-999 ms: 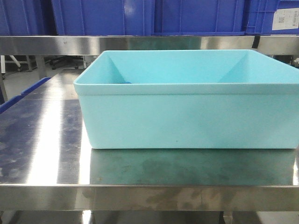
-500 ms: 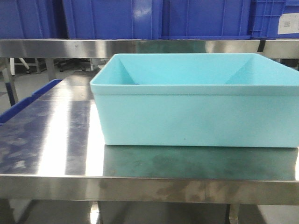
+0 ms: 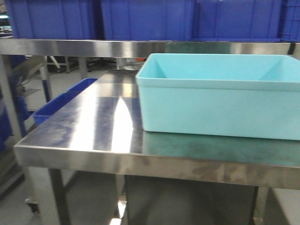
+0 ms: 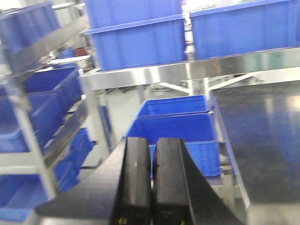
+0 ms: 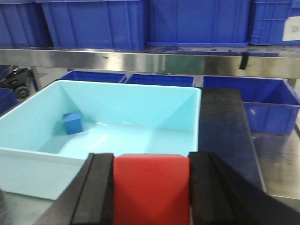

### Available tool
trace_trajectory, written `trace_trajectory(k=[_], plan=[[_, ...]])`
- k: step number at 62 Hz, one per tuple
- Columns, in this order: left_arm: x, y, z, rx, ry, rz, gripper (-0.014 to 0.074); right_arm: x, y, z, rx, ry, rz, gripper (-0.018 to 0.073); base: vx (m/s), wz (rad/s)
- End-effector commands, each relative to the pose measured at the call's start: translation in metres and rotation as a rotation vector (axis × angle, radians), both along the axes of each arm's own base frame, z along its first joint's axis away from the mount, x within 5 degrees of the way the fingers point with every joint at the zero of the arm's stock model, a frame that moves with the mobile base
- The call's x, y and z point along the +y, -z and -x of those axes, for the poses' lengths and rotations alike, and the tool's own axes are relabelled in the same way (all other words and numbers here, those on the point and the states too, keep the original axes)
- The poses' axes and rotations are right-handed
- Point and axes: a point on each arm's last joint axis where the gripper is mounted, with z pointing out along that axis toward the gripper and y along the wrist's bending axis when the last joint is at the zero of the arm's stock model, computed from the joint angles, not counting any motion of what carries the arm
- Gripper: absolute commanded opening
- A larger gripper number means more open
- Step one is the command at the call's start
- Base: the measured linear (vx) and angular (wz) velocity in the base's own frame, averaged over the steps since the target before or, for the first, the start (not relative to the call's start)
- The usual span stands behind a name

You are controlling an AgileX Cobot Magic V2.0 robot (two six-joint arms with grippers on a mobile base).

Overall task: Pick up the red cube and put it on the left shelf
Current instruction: 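Drive the base away from the table, carrying the red cube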

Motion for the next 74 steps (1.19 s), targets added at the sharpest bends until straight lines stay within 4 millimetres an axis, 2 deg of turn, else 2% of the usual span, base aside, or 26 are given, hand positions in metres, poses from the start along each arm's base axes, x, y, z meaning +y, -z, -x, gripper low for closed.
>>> trace_trajectory(k=[1, 53, 74], plan=[[-0.0002, -0.0008, -0.0003, -0.069, 0.004, 0.005, 0.0106, -0.0001, -0.0176, -0.0003, -0.116, 0.001, 0.010, 0.0057, -0.16, 0.20], [-0.0002, -0.0008, -0.0003, -0.069, 0.004, 0.005, 0.0106, -0.0001, -0.0176, -0.0003, -0.116, 0.001, 0.010, 0.0057, -0.16, 0.37], [-0.0002, -0.0008, -0.0003, -0.069, 0.004, 0.005, 0.0106, -0.0001, -0.0176, -0.0003, -0.116, 0.001, 0.010, 0.0057, -0.19, 0.58]])
